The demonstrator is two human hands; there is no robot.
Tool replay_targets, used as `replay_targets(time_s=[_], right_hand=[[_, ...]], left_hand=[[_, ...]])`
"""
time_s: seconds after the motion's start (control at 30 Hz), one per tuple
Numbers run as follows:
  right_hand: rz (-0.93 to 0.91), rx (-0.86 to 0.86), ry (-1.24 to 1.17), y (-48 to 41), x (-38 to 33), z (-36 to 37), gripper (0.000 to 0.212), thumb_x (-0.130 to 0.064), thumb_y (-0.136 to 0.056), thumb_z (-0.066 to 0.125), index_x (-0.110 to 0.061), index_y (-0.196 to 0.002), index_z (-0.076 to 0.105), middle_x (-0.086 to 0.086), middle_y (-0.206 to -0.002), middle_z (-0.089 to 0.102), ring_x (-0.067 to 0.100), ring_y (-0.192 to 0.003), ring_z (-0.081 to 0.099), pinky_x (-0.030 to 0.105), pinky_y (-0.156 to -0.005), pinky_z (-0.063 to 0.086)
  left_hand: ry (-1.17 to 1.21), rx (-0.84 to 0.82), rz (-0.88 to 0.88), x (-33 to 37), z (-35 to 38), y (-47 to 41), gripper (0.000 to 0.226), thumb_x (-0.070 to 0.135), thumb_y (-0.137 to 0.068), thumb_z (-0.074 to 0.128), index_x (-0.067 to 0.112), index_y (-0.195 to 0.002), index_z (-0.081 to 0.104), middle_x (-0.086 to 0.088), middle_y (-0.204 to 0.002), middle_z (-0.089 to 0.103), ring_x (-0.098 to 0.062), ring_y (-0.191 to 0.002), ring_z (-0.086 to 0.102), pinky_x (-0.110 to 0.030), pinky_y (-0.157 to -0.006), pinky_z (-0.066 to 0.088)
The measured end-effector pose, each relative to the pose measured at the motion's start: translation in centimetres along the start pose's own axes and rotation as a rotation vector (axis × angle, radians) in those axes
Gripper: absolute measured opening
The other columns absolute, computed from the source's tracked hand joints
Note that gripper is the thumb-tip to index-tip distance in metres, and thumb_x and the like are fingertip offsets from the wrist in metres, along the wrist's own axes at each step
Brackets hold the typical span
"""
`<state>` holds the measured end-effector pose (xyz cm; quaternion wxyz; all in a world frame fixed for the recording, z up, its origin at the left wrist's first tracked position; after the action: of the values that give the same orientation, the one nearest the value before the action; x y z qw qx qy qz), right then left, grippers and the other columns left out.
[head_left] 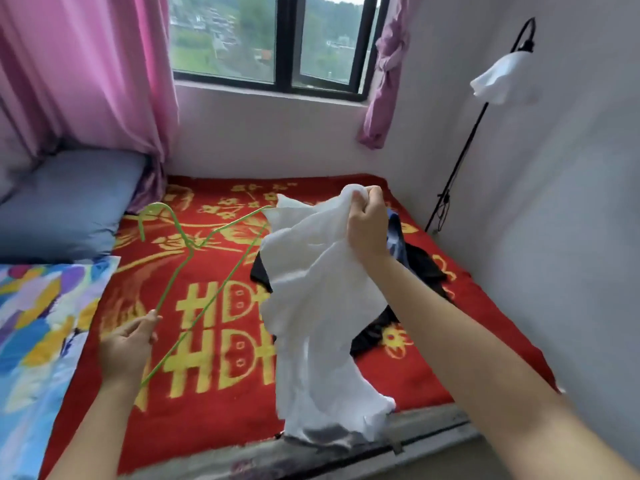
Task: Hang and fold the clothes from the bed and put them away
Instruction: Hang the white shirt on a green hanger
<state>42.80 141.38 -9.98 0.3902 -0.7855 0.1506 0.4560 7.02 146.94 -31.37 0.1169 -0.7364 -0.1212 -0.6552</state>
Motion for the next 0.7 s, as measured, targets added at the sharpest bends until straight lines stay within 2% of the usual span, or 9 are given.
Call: replay_targets(time_s=[0.07, 0.17, 0.23, 0.3, 0.4, 0.5, 0.53, 0.6, 0.7], right_hand=[[0.092, -0.066, 0.026, -0.9, 2.3, 6.5, 0.012, -0.011, -0.098, 0.039, -0.004, -0.091, 0.044, -0.008, -0.065, 0.039, 0.016, -0.065, 0.042, 0.026, -0.063, 0.027], [0.329, -0.104, 0.013, -0.7, 7.5, 11.8, 0.014, -0.014, -0.098, 0.038, -0.005, -0.088, 0.041, -0.004, -0.068, 0.038, 0.020, -0.075, 0.043, 0.030, -0.056, 0.022], [0.528, -0.122, 0.031, 0.6, 11.4, 14.8, 0.013, -0.013, -0.096, 0.038, -0.005, -0.086, 0.040, 0.000, -0.070, 0.038, 0.020, -0.076, 0.041, 0.033, -0.053, 0.025], [0.664, -0.162, 0.036, 2.5, 14.1, 16.0, 0.010, -0.012, -0.094, 0.038, -0.005, -0.088, 0.040, 0.001, -0.071, 0.037, 0.020, -0.075, 0.039, 0.029, -0.053, 0.029], [0.738, -0.219, 0.117, 4.1, 16.7, 18.0, 0.011, -0.011, -0.092, 0.038, -0.007, -0.082, 0.041, 0.000, -0.070, 0.035, 0.017, -0.070, 0.034, 0.031, -0.059, 0.029], [0.742, -0.242, 0.166, 4.1, 18.1, 18.9, 0.014, -0.009, -0.091, 0.039, -0.008, -0.077, 0.041, -0.002, -0.070, 0.037, 0.016, -0.066, 0.034, 0.029, -0.065, 0.030], [0.744, -0.253, 0.178, 3.8, 18.4, 19.4, 0.011, -0.010, -0.091, 0.040, -0.007, -0.081, 0.043, -0.002, -0.071, 0.038, 0.015, -0.066, 0.036, 0.028, -0.066, 0.031], [0.751, -0.276, 0.189, 3.4, 18.6, 20.0, 0.011, -0.012, -0.092, 0.041, -0.005, -0.085, 0.045, -0.002, -0.073, 0.041, 0.013, -0.067, 0.039, 0.028, -0.068, 0.033], [0.734, -0.293, 0.165, 2.4, 18.1, 20.9, 0.021, -0.011, -0.090, 0.040, -0.013, -0.069, 0.038, -0.002, -0.069, 0.036, 0.011, -0.061, 0.033, 0.026, -0.058, 0.031]], left_hand=[[-0.050, 0.041, -0.022, -1.7, -1.5, -3.8, 0.018, 0.015, -0.090, 0.060, 0.001, -0.089, 0.071, 0.005, -0.053, 0.063, -0.003, -0.051, 0.057, -0.006, -0.041, 0.030], [-0.141, 0.062, -0.062, -4.2, -2.7, -7.4, 0.023, 0.015, -0.090, 0.061, -0.005, -0.086, 0.071, -0.002, -0.053, 0.054, -0.001, -0.044, 0.051, -0.010, -0.043, 0.033], [-0.187, 0.096, -0.130, -6.8, -3.8, -9.9, 0.025, 0.017, -0.090, 0.062, -0.006, -0.088, 0.071, -0.004, -0.054, 0.051, -0.010, -0.046, 0.049, -0.021, -0.049, 0.036], [-0.211, 0.107, -0.167, -8.8, -4.1, -11.2, 0.025, 0.018, -0.091, 0.061, -0.004, -0.091, 0.071, -0.005, -0.054, 0.050, -0.008, -0.045, 0.049, -0.017, -0.044, 0.032], [-0.237, 0.081, -0.279, -13.2, -3.8, -12.9, 0.026, 0.020, -0.092, 0.060, -0.003, -0.094, 0.071, -0.006, -0.055, 0.049, 0.002, -0.039, 0.047, -0.018, -0.044, 0.030], [-0.306, 0.033, -0.328, -16.1, -2.8, -13.9, 0.025, 0.020, -0.092, 0.060, -0.003, -0.094, 0.072, -0.011, -0.061, 0.058, -0.002, -0.046, 0.050, -0.020, -0.053, 0.036], [-0.341, 0.008, -0.337, -16.7, -2.4, -14.5, 0.025, 0.018, -0.092, 0.060, -0.003, -0.099, 0.070, -0.018, -0.071, 0.064, -0.004, -0.057, 0.054, -0.020, -0.061, 0.040], [-0.496, -0.082, -0.368, -17.6, -1.3, -15.2, 0.038, 0.018, -0.090, 0.063, 0.001, -0.123, 0.060, -0.030, -0.111, 0.061, -0.030, -0.102, 0.057, -0.034, -0.090, 0.039], [-0.845, -0.320, -0.346, -18.1, 1.1, -16.0, 0.074, 0.032, -0.087, 0.066, 0.008, -0.147, 0.029, -0.027, -0.148, 0.030, -0.036, -0.140, 0.020, -0.039, -0.112, 0.013]])
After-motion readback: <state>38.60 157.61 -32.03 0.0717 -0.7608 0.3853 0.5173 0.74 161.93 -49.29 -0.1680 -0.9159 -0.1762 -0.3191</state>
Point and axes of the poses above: each hand's wrist, its own y-axis away from the middle knuckle, its own z-axis out of the palm, x = y × z, the point moved 5 cm from there along -y, towards the middle knuckle
